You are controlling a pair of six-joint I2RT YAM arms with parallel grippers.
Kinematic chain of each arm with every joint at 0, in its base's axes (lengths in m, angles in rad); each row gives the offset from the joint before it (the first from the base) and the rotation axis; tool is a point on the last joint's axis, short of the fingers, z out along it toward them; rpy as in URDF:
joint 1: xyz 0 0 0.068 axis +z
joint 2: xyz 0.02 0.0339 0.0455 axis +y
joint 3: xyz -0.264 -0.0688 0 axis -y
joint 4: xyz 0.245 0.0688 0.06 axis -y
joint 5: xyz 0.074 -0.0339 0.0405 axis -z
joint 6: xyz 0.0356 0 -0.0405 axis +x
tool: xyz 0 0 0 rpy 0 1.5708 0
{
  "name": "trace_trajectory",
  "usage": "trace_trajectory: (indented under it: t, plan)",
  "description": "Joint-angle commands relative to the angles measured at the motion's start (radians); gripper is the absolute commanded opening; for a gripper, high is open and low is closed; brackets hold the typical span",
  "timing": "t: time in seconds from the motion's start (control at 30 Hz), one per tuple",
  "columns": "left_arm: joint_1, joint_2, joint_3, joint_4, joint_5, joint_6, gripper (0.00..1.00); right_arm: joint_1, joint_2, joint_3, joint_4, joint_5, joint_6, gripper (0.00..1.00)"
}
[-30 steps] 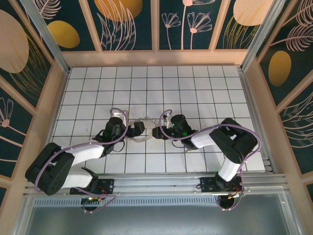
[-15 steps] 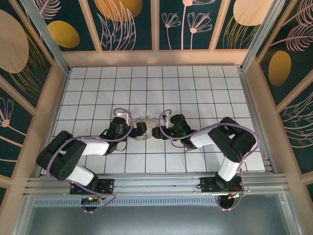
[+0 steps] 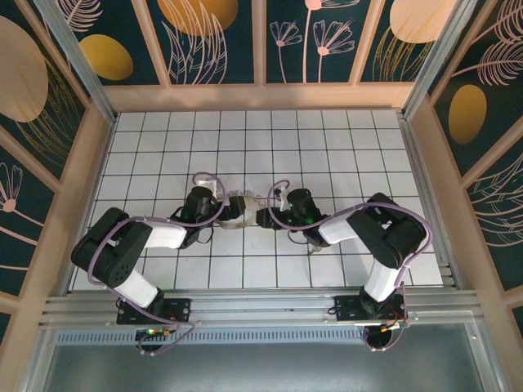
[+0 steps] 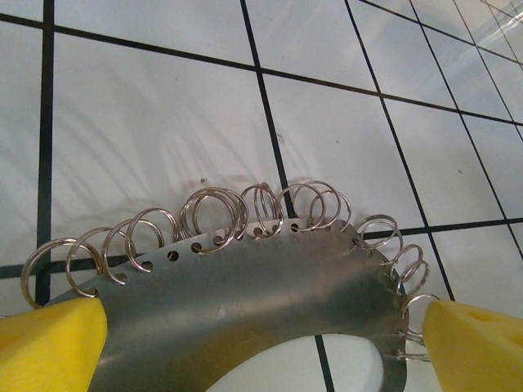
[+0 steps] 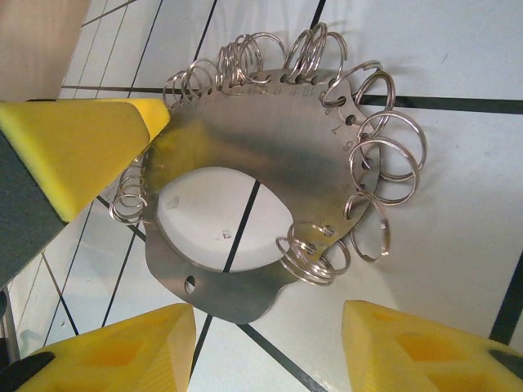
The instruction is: Put the keys on the keyring
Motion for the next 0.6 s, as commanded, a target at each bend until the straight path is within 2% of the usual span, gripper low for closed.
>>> trace_trajectory:
  t: [0.0, 0.27, 0.57]
  plan:
    - [0.006, -0.006, 0.018, -0.023, 0.017, 0.027, 0.99, -0.006, -0.007, -0.016, 0.025, -0.009, 0.014, 0.51]
    - [0.005, -0.160, 0.010, -0.037, 0.116, -0.022, 0.99, -0.004, 0.017, -0.007, 0.050, -0.037, 0.033, 0.50]
    - [0.005, -0.311, 0.004, -0.097, 0.091, -0.032, 0.99, 0.004, 0.061, 0.024, 0.063, -0.050, 0.046, 0.48]
